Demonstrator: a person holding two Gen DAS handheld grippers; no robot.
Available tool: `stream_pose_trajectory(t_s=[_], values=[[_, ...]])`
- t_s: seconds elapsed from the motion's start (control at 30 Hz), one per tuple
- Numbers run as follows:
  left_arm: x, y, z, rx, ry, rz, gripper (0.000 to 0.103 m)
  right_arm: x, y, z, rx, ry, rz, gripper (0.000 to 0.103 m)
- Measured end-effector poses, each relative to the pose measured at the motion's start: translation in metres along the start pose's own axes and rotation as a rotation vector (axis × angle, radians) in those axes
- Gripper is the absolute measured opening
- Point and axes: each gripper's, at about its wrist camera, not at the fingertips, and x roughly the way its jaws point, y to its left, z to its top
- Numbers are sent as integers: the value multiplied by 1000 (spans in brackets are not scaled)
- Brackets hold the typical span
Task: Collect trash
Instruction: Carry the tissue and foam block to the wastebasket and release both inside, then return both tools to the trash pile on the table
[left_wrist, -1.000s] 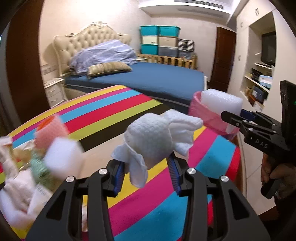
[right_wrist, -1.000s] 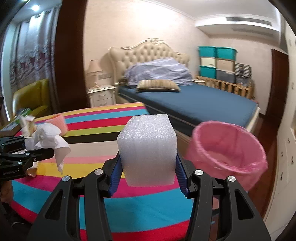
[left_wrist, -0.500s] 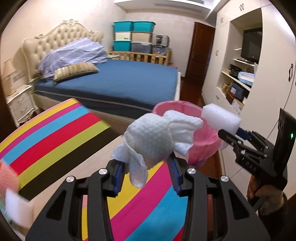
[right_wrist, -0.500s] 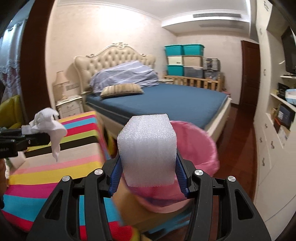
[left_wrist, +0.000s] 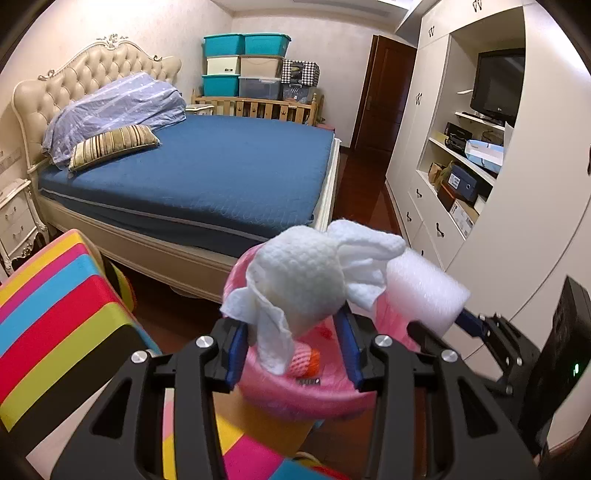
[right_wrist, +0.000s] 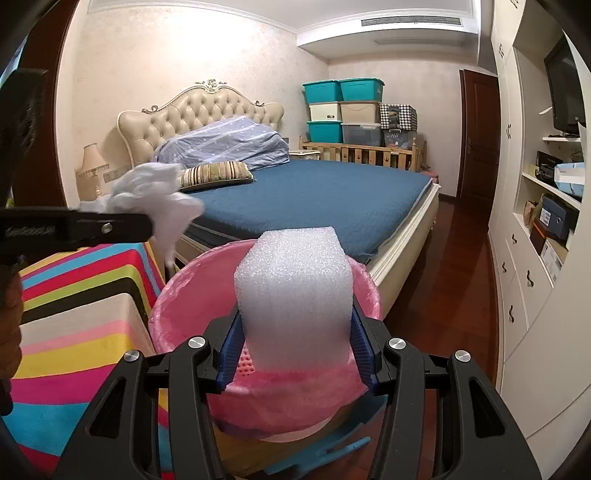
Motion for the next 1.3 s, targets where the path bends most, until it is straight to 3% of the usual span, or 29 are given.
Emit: stream_pose_trajectory(t_s=[0.03,0.1,0.13,0.17,0.4,0.53,0.87,1.3], values=[[6,-1,3,-11,-1,-8,44,2,-2,1,1,-2,3,51],[14,-1,9,-32,-2,-18,57,5,-1,0,-3,-6,8,56],[16,-1,12,-41,-7,-19,66,7,-1,0,-4,-6,8,69],[17,1,14,-48,-19,-5,68,8,-2,-2,-1,-10,9,72],[-10,27,4,-45,-64,57,80,-5,-5,-5,20,-19,0,72],[-35,48,-9,-62,-98,115,93,-17,-3,-6,23,-28,9,72],[-95,100,-66,-66,-82,269,97,-29,46,-3,-35,-16,67,73],[-212,151,-156,-127,-99,370,98,-34,168,-29,-124,79,286,78]])
